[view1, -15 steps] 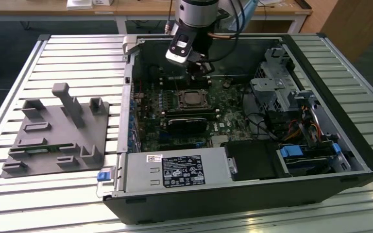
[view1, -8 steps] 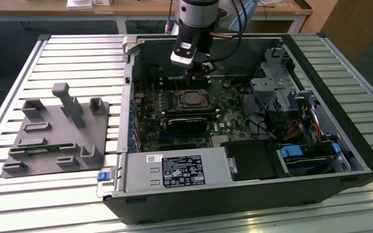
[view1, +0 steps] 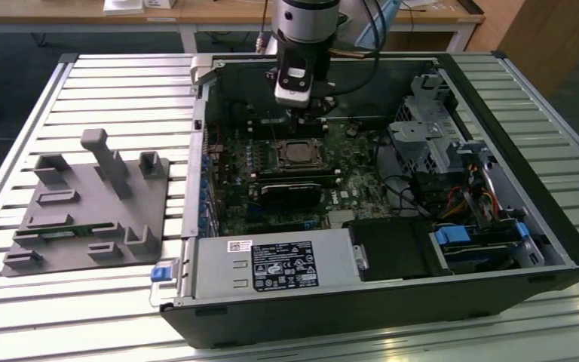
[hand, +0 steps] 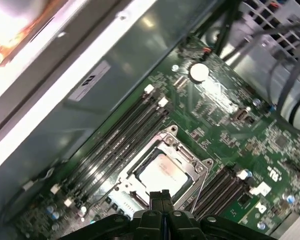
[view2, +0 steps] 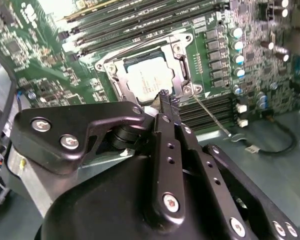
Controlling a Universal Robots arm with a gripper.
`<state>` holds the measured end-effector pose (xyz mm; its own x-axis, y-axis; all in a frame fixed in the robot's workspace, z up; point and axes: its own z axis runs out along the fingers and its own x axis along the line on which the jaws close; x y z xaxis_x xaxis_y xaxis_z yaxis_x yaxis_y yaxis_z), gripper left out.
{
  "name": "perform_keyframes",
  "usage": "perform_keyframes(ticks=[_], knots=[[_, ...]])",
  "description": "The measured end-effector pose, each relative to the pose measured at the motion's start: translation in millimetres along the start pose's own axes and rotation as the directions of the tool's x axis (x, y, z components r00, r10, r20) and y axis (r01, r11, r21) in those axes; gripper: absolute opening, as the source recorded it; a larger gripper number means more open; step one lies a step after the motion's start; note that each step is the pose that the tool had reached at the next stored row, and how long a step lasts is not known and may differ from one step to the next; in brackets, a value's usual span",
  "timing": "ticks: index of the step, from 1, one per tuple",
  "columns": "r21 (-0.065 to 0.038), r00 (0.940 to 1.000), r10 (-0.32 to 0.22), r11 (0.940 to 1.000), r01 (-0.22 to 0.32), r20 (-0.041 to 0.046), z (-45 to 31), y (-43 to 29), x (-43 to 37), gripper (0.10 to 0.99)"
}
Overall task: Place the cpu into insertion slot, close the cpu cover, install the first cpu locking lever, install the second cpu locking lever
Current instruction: 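Install the first cpu locking lever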
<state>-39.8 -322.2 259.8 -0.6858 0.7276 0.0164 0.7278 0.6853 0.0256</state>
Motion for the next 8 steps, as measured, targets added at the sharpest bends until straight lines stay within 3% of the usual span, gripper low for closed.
perform_keyframes(ticks=[4, 8], knots=[[0.001, 0.9974, -0.072, 0.9974, 0.072, -0.0019, 0.1, 0.0, 0.0, 0.106], [0.002, 0.9896, -0.144, 0.9896, 0.144, -0.0039, 0.1, 0.0, 0.0, 0.106]])
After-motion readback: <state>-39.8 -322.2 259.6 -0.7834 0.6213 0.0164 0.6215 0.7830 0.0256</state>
